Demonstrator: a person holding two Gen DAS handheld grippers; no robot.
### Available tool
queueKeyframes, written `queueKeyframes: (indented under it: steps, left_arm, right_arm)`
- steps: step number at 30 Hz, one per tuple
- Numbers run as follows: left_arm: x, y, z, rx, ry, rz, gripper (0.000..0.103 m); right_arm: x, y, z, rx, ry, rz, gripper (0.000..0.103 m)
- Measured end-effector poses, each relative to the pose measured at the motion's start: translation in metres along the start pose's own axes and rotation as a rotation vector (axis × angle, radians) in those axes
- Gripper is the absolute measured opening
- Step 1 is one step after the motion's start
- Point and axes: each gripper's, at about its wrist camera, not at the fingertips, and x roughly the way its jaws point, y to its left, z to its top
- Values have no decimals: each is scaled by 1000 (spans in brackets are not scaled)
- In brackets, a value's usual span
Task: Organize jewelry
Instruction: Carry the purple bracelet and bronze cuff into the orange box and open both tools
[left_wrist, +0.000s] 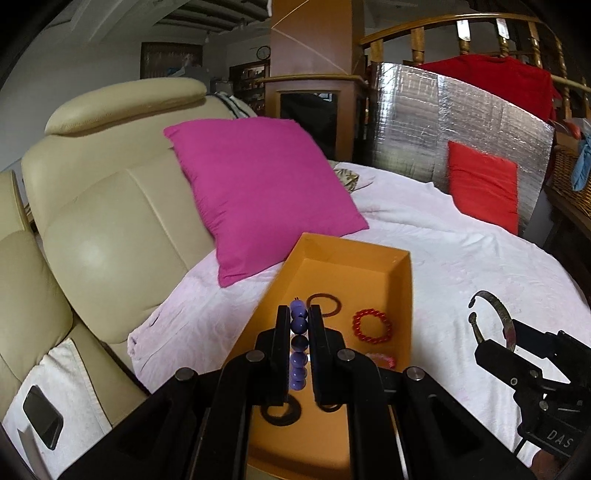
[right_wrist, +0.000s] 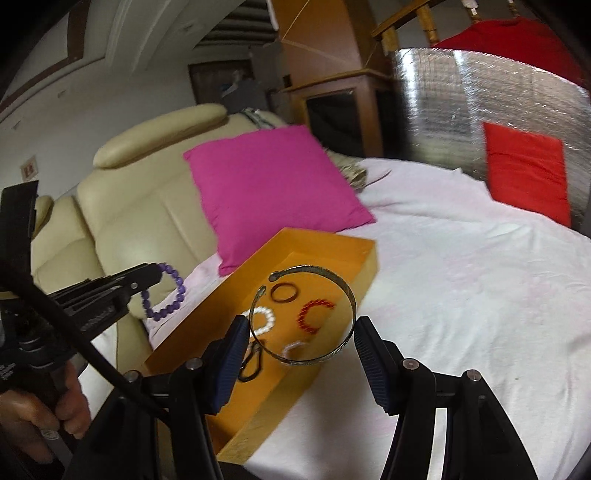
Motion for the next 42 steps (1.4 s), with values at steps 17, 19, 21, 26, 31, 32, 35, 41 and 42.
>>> queueKeyframes:
  steps: [17, 19, 21, 26, 31, 32, 35, 41, 42]
  left_arm:
    - [65, 31, -26, -33, 154, 14, 10]
    - [73, 32, -28, -27, 169, 16, 10]
    - [78, 33, -29, -23, 178, 19, 10]
    - [93, 35, -33, -11, 207, 31, 10]
    - [104, 34, -35, 10, 225, 51, 9]
    - [105, 34, -35, 12, 227, 53, 9]
    - [110, 34, -37, 22, 235, 67, 9]
    - [117, 34, -39, 28, 249, 80, 9]
    - [118, 33, -39, 29, 251, 82, 9]
  right_arm:
    - [89, 3, 33, 33, 180, 67, 62]
    - [104, 3, 40, 41, 194, 60, 62]
    - [124, 1, 48, 54, 221, 57, 62]
    - [171, -5, 70, 106, 276, 38, 62]
    - [212, -12, 85, 138, 322, -28, 62]
    - [219, -14, 87, 141, 329, -43, 62]
    - [236, -19, 90, 148, 352, -89, 62]
    - [258, -22, 93, 148, 388, -144, 62]
    - [261, -22, 94, 148, 391, -149, 62]
